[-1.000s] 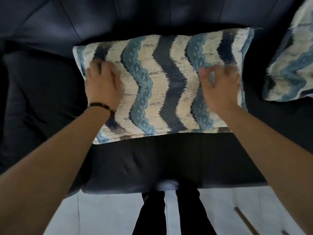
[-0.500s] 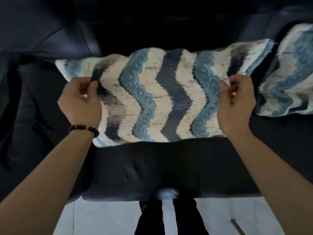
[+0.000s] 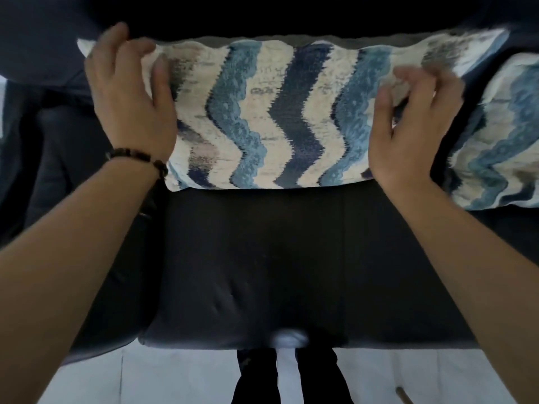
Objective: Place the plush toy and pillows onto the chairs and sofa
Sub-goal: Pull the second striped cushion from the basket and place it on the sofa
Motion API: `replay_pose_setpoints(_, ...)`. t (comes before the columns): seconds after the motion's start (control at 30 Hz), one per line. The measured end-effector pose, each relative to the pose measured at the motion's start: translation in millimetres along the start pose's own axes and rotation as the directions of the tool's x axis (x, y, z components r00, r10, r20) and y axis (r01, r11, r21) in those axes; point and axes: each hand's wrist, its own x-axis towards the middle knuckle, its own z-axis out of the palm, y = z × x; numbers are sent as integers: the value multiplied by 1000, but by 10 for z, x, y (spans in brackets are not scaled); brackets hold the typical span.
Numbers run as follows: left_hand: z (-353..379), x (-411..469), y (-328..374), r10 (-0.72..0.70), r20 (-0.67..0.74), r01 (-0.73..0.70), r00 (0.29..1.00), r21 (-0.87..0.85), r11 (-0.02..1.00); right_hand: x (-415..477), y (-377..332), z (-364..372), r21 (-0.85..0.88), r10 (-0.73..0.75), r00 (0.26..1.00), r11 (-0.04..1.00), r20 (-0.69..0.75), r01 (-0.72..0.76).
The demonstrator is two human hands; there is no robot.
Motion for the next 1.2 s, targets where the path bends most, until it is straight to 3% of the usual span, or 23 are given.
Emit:
replay_pose_setpoints(0.07, 97, 302, 17, 74, 143, -80, 987, 40, 996, 300, -29, 71, -45, -190, 982, 981, -1, 190)
replay_pose_setpoints(0.13, 222, 449, 36, 96, 294, -132, 951, 105, 986, 563, -3, 149, -150, -295, 937, 934, 186, 324)
replay_pose_setpoints(0.2, 304, 410, 86, 99, 388, -174, 916, 164, 971, 667, 47, 218, -266, -239, 861, 884, 449, 384)
replay_pose_setpoints(0.27, 329, 327, 98, 128, 405, -229, 905, 213, 950, 687, 103, 257, -355, -200, 813, 824, 547, 442)
replay_pose_setpoints(0.37, 280, 399, 39, 149, 375, -274, 915, 305, 912, 801, 120, 215, -389, -290, 812, 763, 507, 516)
replay_pose_setpoints(0.5, 291, 711, 40, 37, 340, -132, 940, 260, 957, 1025, 104, 234, -421, -306, 835, 753, 457, 506)
replay_pose_setpoints(0.6, 409, 746, 98, -15, 305, -49, 952, 203, 978, 1083, 34, 368, -412, -240, 858, 798, 453, 440)
replay_pose_setpoints(0.73, 329, 247, 113, 153, 61, -163, 986, 243, 956, 758, -39, 345, -365, -165, 943, 891, 289, 268)
replay_pose_setpoints(0.77, 324, 40, 87, 197, 64, -207, 978, 253, 945, 573, -111, 320, -330, -177, 948, 907, 263, 261)
replay_pose_setpoints(0.9, 489, -375, -13, 268, 257, -339, 928, 292, 894, 0, -497, 551, -240, -326, 861, 867, 389, 437)
replay_pose_setpoints(1.1, 1040, -111, 78, 121, 273, -234, 954, 433, 870, 150, -490, 1120, -290, -326, 808, 813, 491, 504)
replay_pose_setpoints(1.2, 1096, -64, 24, 128, 289, -255, 949, 459, 851, 268, -273, 1054, -242, -419, 721, 747, 551, 619)
